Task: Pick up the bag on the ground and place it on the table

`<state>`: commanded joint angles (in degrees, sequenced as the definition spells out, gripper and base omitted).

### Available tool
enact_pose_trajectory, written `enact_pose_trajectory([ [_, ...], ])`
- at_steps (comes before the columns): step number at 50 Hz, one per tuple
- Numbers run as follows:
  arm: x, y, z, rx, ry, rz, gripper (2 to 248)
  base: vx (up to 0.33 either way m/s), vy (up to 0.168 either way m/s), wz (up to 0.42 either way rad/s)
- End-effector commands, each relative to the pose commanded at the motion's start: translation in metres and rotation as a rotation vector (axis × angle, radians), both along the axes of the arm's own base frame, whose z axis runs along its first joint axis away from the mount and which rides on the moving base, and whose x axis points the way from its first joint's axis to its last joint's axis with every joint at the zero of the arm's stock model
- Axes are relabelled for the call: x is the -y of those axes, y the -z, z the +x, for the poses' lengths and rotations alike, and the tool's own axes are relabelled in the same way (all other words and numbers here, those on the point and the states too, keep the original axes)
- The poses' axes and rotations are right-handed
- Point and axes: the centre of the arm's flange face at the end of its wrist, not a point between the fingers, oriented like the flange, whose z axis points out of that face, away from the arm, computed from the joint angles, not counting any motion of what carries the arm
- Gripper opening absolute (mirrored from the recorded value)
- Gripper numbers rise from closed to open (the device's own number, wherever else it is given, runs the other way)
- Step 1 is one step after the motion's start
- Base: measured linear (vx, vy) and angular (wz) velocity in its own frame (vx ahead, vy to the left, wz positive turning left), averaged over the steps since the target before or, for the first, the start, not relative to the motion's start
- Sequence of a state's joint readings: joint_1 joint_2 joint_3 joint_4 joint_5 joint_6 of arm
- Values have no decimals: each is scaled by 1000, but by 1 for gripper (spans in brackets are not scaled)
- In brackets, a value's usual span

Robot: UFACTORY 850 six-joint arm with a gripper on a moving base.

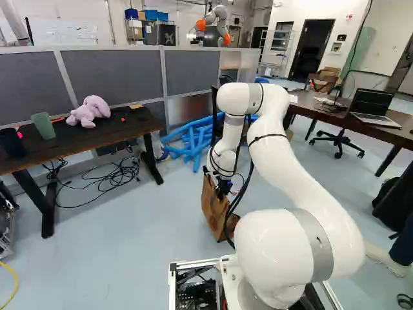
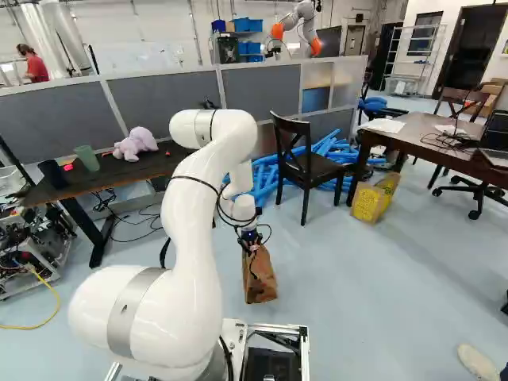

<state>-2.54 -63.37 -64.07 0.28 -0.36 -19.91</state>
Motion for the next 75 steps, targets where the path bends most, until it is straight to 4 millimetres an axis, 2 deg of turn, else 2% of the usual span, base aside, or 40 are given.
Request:
enact_pose_trajectory([
  [40,-32,-60,-50,-21,27,0,25,0,0,0],
  [75,-37,-112,-91,22,80,-3,25,0,0,0],
])
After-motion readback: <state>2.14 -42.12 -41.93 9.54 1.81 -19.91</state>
